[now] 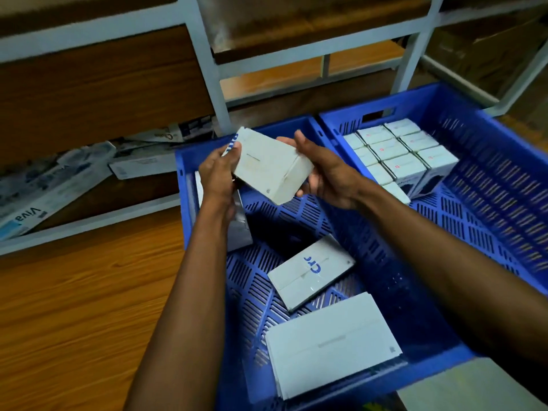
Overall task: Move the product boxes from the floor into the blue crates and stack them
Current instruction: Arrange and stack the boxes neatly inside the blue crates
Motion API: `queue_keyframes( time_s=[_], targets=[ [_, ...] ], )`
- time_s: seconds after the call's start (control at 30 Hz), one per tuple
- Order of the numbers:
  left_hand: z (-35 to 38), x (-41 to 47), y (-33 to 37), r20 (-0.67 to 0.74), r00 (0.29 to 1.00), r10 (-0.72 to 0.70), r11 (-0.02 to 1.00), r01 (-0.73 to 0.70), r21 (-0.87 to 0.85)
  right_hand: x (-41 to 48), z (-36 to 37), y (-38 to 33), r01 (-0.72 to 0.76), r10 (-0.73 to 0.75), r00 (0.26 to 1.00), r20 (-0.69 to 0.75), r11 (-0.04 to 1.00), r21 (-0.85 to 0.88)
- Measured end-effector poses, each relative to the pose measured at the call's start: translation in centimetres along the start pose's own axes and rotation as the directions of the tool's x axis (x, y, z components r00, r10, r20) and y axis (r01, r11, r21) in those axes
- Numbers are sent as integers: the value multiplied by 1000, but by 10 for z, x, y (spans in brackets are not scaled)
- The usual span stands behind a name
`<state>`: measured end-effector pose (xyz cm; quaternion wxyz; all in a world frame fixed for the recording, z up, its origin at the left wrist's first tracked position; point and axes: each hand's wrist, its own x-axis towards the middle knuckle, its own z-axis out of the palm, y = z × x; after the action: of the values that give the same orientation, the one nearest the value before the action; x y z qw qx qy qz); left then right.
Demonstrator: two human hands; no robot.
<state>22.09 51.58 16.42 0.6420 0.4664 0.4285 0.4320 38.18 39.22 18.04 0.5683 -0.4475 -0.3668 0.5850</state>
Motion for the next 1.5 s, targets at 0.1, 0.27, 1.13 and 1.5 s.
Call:
queue_keyframes(
  time_s=[0.1,0.27,1.13,1.5],
  targets=[
    [5,4,-4,9,997,-75,993,76,-91,2,-4,3,50,-50,997,59,999,2],
    [5,7,-7,-14,997,-82,994,81,-71,2,-2,4,112,-113,993,-32,992,-55],
    [-9,8,17,91,972,-215,887,234,-398,1,20,10,1,-29,993,-114,971,-240],
    [-23,18,0,-255,930,265,875,-120,470,10,25,16,-236,182,897,-403,967,-90]
  ],
)
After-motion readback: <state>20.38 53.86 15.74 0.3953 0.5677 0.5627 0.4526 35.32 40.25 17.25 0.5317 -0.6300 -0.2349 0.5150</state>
